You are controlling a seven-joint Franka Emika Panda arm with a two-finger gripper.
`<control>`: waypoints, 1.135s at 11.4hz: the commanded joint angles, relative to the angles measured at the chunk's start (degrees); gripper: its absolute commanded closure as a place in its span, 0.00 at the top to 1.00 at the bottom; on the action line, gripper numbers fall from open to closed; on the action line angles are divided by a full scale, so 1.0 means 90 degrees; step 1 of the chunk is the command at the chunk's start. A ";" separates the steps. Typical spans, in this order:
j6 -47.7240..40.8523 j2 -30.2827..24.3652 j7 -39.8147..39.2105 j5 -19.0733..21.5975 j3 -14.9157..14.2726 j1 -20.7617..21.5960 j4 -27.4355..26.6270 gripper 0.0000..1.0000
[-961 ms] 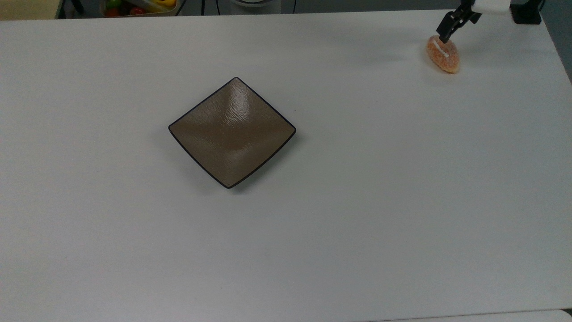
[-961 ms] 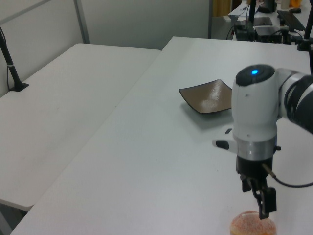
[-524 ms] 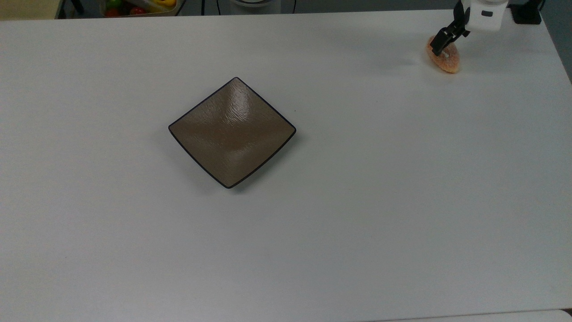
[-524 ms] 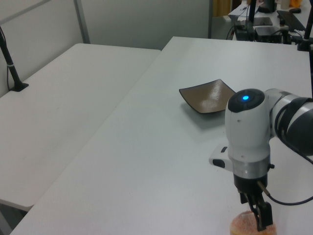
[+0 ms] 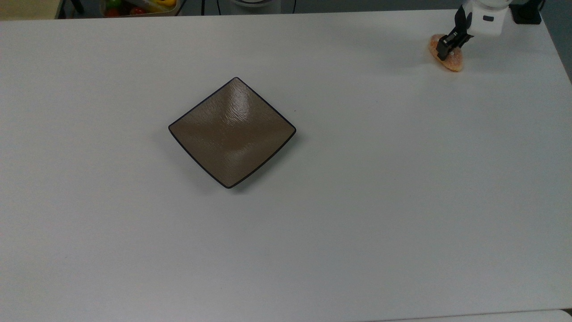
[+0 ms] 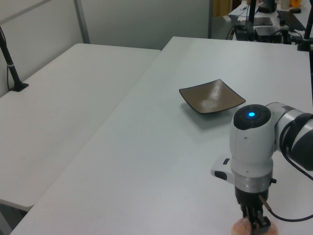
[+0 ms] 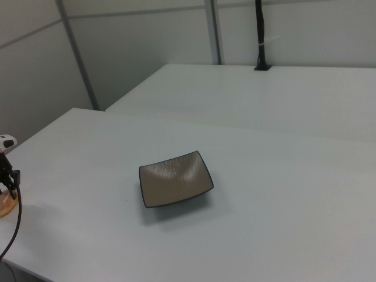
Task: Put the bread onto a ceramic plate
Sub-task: 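Close the gripper on the bread bun, then lift the bread bun and carry it over the brown plate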
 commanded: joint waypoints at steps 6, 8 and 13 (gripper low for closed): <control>-0.0175 -0.0654 0.0231 -0.0093 -0.0058 -0.0180 -0.0085 0.35; -0.0499 -0.1017 0.0201 -0.0083 -0.0301 -0.0367 -0.0076 0.36; -0.0793 -0.1458 -0.0528 0.0287 -0.1774 -0.0484 -0.0008 0.36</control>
